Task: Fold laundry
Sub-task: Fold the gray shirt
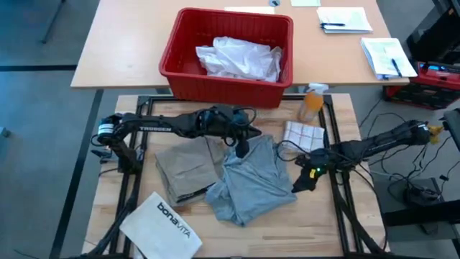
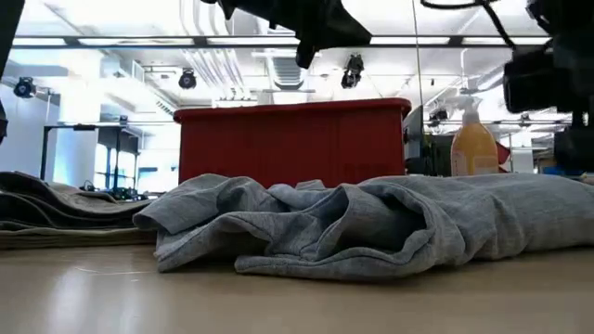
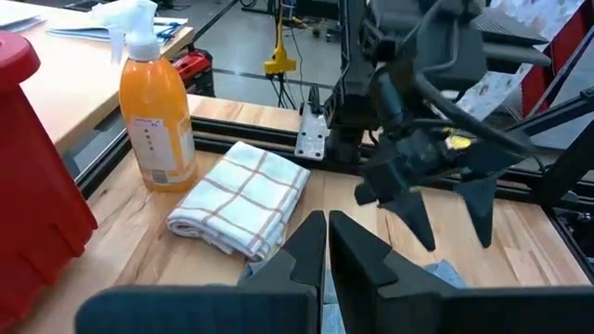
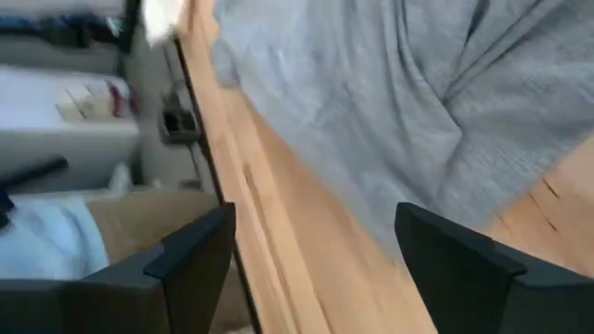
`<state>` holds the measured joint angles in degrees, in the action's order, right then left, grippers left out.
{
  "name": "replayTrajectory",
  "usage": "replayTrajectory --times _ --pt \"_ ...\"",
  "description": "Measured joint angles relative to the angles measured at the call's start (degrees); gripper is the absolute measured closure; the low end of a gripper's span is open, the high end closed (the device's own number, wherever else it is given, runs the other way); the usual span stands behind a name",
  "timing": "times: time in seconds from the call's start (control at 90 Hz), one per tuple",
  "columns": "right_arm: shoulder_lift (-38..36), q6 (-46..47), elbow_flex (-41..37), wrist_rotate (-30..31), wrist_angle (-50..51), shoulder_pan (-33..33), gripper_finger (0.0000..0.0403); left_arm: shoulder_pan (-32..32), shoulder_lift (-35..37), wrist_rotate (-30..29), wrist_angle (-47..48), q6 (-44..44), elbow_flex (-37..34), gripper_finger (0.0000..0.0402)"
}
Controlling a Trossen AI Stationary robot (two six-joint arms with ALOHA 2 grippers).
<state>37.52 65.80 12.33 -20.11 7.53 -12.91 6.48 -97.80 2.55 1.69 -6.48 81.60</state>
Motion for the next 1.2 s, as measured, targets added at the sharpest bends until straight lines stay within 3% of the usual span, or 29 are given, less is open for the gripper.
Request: replayTrajectory --times 0.267,0.711,1.2 --pt "0.5 1.6 -5.8 2.2 -3.2 0.0 0.0110 0.0 0.0 0.0 0.0 0.0 0.0 0.0402" --pt "1.0 -2.0 -6.0 6.6 -6.2 -0.7 0.0134 0.0 0.0 0.0 0.0 0.0 0.0 0.0402" --pt "14.3 -6.1 -2.5 6.2 -8.2 -4.6 0.0113 0.0 0.0 0.0 0.0 0.0 0.0 0.0402"
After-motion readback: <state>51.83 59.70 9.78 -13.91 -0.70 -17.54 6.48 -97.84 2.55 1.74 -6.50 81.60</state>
